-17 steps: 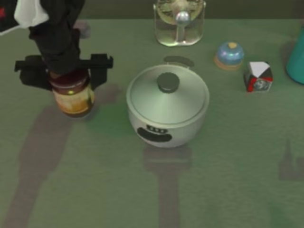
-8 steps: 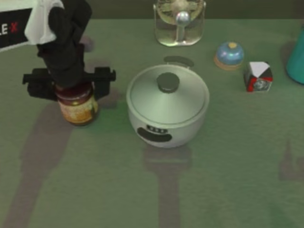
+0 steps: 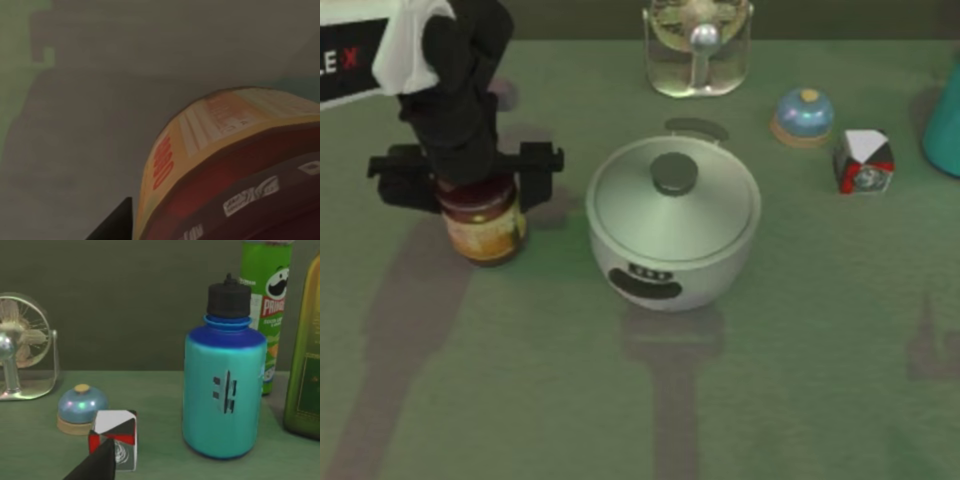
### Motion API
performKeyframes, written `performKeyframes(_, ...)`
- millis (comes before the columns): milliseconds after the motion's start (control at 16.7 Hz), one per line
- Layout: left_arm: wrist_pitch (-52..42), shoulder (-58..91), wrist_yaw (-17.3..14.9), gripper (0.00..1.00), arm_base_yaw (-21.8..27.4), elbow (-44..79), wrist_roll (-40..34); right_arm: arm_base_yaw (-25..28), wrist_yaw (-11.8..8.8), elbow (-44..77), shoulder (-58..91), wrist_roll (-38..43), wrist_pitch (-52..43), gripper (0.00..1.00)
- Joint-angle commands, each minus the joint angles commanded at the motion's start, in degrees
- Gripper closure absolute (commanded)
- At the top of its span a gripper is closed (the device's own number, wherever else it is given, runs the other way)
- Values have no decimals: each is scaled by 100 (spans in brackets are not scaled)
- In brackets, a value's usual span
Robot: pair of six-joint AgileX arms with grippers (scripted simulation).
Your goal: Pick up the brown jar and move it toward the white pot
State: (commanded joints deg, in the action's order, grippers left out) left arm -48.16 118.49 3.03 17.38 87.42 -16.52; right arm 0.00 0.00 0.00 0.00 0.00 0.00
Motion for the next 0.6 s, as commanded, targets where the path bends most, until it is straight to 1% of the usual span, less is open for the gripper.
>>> performKeyframes(360, 0, 0, 0, 2, 0, 0, 0, 0, 0, 0, 0, 0, 0, 0)
performKeyframes(420, 0, 0, 0, 0, 0, 0, 0, 0, 0, 0, 0, 0, 0, 0)
performKeyframes(600, 0, 0, 0, 0, 0, 0, 0, 0, 0, 0, 0, 0, 0, 0)
